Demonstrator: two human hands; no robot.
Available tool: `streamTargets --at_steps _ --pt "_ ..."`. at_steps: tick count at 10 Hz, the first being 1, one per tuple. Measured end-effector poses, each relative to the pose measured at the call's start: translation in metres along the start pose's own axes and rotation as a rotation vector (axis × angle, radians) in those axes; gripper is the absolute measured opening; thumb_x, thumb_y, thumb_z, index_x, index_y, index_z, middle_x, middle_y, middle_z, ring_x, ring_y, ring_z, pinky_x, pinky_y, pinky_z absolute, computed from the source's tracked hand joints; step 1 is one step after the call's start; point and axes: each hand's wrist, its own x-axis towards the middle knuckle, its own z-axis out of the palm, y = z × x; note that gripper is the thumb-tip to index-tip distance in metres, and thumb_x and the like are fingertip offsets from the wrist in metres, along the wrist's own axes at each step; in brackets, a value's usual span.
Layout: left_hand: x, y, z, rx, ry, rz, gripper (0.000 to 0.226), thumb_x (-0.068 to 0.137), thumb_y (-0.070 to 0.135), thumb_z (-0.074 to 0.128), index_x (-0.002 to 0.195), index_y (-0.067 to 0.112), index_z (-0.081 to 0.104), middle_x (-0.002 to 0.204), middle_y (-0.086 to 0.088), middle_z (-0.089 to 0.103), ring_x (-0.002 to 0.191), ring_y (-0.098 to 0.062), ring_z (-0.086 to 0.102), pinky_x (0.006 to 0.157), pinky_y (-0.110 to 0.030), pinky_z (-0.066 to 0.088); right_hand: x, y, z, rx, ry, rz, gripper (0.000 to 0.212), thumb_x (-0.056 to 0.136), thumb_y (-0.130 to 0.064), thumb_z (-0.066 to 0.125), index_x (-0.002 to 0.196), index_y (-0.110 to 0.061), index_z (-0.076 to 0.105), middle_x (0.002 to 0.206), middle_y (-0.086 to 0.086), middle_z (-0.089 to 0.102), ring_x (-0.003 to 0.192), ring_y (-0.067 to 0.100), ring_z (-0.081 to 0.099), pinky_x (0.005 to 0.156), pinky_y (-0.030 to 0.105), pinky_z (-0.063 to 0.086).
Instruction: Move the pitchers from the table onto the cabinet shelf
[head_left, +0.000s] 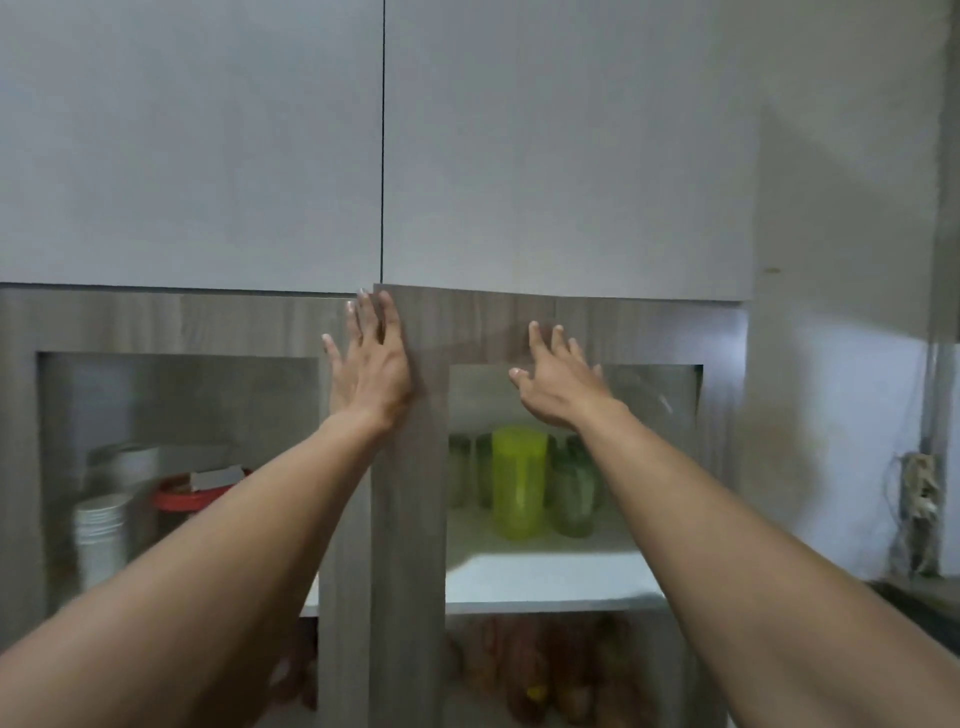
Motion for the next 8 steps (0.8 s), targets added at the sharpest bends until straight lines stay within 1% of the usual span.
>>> streamTargets --at_steps 1,2,3,4,5,6,8 --pt "0.021 0.0 0.024 0.123 0.017 -0.004 0.079 0.09 -0.009 0.035 0.153 0.004 -0.01 0.16 -0.023 -0.017 0.149 -0.037 -0.013 0.119 -0.059 0.002 0.021 0.012 0.02 -0.035 0.042 -0.052 0.075 0.102 -0.046 0.037 0.159 -0.027 -0.008 0.166 0.011 -0.016 0.154 0.031 -0.009 0.12 0.062 0.003" --pt "0.038 0.003 0.051 0.174 0.002 0.031 0.077 0.09 -0.006 0.038 0.154 0.003 -0.005 0.16 -0.024 -0.016 0.149 -0.038 -0.012 0.118 -0.058 0.001 0.039 0.015 0.037 -0.038 0.08 -0.079 0.076 0.102 -0.044 0.038 0.159 -0.026 -0.01 0.165 0.013 -0.019 0.153 0.032 -0.012 0.12 0.061 0.0" --pt "0.047 0.01 0.076 0.14 -0.039 0.039 0.074 0.094 0.004 0.04 0.155 0.004 -0.002 0.161 -0.022 -0.013 0.15 -0.038 -0.009 0.119 -0.056 0.004 0.054 0.017 0.051 -0.029 0.104 -0.083 0.077 0.102 -0.042 0.039 0.159 -0.026 -0.01 0.165 0.014 -0.019 0.153 0.033 -0.014 0.119 0.064 -0.002" --pt "0.053 0.014 0.089 0.093 -0.075 0.018 0.082 0.093 0.012 0.05 0.155 0.005 -0.003 0.162 -0.021 -0.013 0.15 -0.038 -0.009 0.12 -0.056 0.005 0.066 0.019 0.058 -0.022 0.114 -0.08 0.077 0.101 -0.04 0.041 0.159 -0.026 -0.009 0.165 0.013 -0.018 0.153 0.033 -0.013 0.119 0.065 -0.002" --pt "0.06 0.011 0.098 0.051 -0.099 0.019 0.083 0.094 0.02 0.051 0.155 0.008 -0.003 0.162 -0.02 -0.013 0.15 -0.038 -0.009 0.12 -0.057 0.006 0.075 0.022 0.062 -0.015 0.126 -0.088 0.077 0.101 -0.04 0.043 0.159 -0.026 -0.005 0.166 0.012 -0.014 0.153 0.033 -0.01 0.118 0.064 0.0" --pt "0.065 0.009 0.105 0.006 -0.103 0.005 0.07 0.099 0.028 0.038 0.156 0.011 0.0 0.163 -0.018 -0.011 0.15 -0.036 -0.007 0.12 -0.056 0.005 0.082 0.026 0.065 -0.026 0.13 -0.097 0.077 0.1 -0.039 0.045 0.16 -0.025 -0.002 0.167 0.012 -0.013 0.154 0.032 -0.009 0.119 0.065 0.002" --pt "0.074 0.006 0.119 -0.02 -0.094 -0.003 0.073 0.1 0.039 0.038 0.156 0.015 -0.003 0.163 -0.015 -0.015 0.15 -0.033 -0.009 0.12 -0.054 0.004 0.093 0.028 0.07 -0.013 0.112 -0.103 0.081 0.098 -0.035 0.049 0.16 -0.024 -0.003 0.166 0.012 -0.016 0.153 0.032 -0.011 0.119 0.065 0.003"
